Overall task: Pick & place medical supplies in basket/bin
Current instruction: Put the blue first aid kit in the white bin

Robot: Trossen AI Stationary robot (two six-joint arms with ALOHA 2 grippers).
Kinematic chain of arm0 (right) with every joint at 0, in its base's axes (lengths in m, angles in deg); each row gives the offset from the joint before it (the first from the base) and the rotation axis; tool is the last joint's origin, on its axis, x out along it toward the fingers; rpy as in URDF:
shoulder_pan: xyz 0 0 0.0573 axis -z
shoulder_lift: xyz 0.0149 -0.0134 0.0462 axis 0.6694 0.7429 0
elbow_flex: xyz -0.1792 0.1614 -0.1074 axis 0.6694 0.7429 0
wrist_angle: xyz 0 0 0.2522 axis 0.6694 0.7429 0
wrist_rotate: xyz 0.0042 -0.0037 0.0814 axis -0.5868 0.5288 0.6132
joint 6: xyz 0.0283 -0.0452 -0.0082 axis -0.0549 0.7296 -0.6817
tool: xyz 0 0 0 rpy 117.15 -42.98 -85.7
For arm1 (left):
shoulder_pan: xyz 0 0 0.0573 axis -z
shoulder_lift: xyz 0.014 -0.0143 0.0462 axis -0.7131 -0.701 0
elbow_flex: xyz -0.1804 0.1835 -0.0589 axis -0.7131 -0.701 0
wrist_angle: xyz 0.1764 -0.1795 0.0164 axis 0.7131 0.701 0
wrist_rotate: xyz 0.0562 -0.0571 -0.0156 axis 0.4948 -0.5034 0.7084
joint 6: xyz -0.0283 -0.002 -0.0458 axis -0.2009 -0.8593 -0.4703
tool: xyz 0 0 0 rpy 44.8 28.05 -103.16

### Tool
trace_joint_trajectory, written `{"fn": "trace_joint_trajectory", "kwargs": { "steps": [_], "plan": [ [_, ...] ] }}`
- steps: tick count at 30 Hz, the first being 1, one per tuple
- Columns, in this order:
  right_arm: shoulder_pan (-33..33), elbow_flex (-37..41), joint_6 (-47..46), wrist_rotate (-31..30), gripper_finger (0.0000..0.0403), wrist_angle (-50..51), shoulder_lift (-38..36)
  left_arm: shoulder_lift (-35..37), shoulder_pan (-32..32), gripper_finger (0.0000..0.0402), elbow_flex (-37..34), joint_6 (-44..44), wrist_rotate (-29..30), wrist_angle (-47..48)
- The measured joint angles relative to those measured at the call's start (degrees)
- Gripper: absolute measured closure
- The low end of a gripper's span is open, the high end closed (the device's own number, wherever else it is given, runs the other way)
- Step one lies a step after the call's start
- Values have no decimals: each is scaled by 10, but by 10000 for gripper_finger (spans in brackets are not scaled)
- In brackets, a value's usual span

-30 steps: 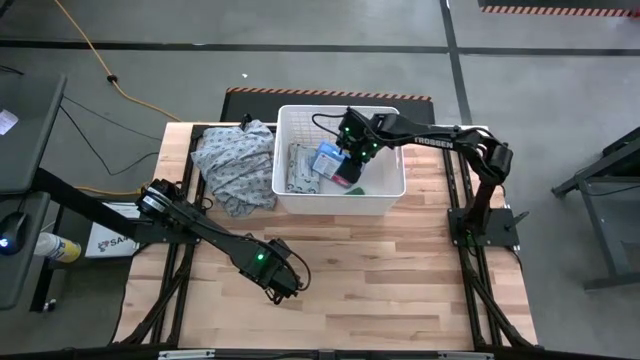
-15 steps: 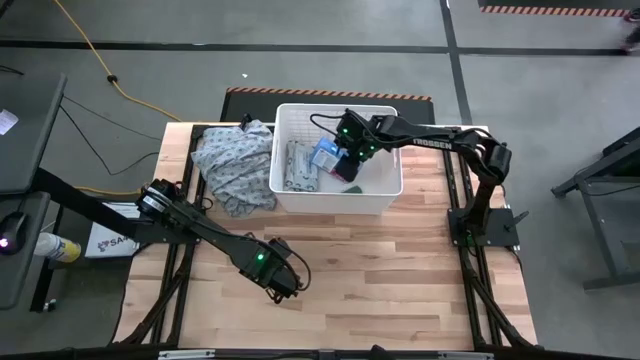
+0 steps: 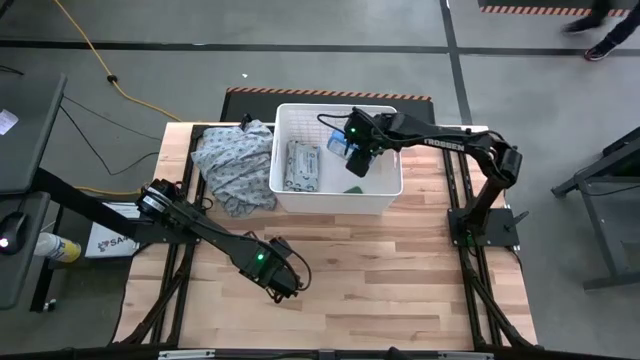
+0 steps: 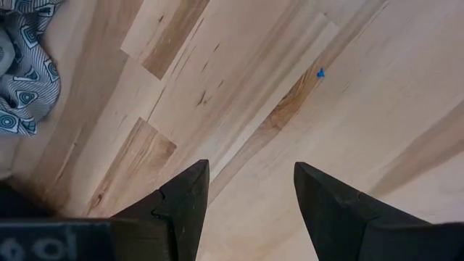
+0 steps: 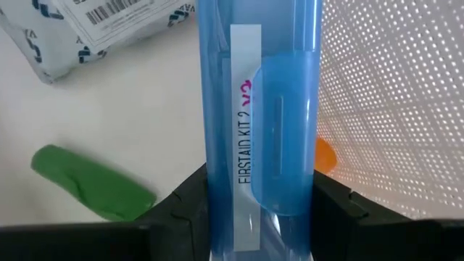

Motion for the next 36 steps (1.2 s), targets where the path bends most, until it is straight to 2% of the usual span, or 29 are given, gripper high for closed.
{"fn": "trace_joint_trajectory", "kwargs": {
  "steps": [8, 17, 32, 34, 36],
  "plan": [
    [0, 0, -6, 0, 253, 15, -4, 0, 0, 163, 0, 1, 0, -1],
    [0, -1, -55, 0, 253, 27, -5, 0, 0, 163, 0, 1, 0, -1],
    [2, -1, -78, 69, 253, 33, -5, 0, 0, 163, 0, 1, -1, -2],
    [2, -1, -78, 69, 243, 35, -5, 0, 0, 163, 0, 1, -1, -2],
    [2, -1, -78, 69, 217, 42, -5, 0, 0, 163, 0, 1, -1, -3]
  ]
}}
